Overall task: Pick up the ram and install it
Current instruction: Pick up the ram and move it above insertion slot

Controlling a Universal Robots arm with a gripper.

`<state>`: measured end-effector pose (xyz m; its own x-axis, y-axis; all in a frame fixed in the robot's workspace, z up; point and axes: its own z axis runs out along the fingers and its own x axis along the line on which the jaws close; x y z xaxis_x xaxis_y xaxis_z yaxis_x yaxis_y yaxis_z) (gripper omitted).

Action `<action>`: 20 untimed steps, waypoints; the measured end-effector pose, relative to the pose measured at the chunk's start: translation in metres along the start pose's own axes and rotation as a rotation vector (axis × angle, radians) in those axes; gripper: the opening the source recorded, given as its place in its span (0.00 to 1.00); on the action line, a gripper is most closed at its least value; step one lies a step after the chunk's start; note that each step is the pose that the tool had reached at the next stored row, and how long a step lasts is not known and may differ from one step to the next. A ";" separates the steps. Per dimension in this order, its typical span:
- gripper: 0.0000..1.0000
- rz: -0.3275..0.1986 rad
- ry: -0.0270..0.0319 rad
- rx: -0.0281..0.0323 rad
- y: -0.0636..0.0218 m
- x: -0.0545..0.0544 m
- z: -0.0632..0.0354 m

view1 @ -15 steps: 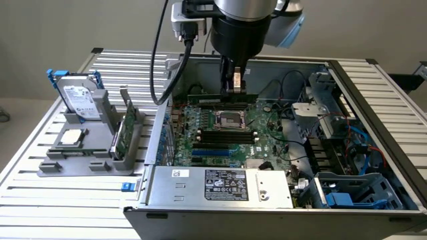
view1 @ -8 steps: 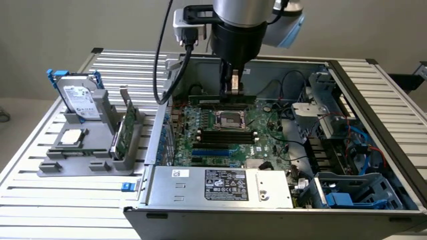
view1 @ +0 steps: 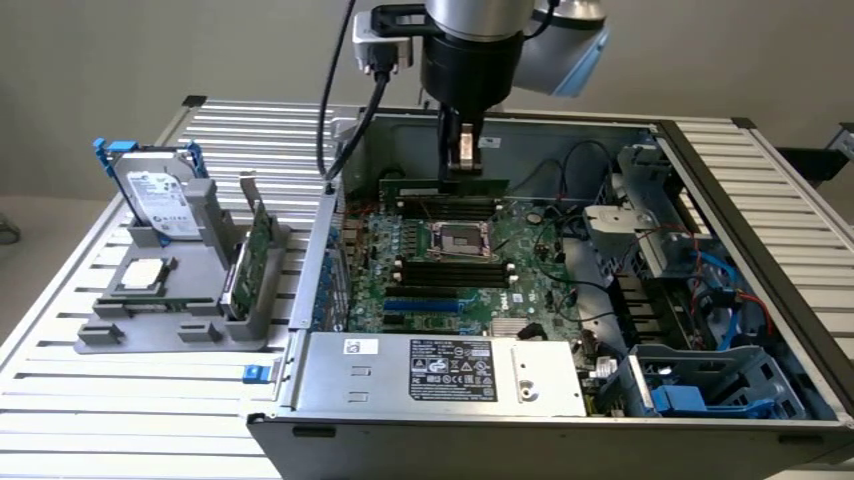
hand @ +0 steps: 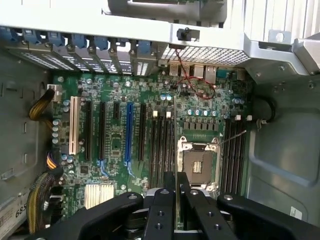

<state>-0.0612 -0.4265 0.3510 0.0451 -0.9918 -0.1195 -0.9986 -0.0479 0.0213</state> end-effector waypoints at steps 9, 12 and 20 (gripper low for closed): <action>0.15 0.002 0.0690 -0.0010 -0.0152 -0.024 0.0070; 0.15 0.004 0.0787 -0.0013 -0.0256 -0.026 0.0094; 0.15 0.011 0.1191 -0.0026 -0.0292 -0.033 0.0171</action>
<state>-0.0340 -0.3899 0.3374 0.0370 -0.9993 -0.0004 -0.9990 -0.0370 0.0246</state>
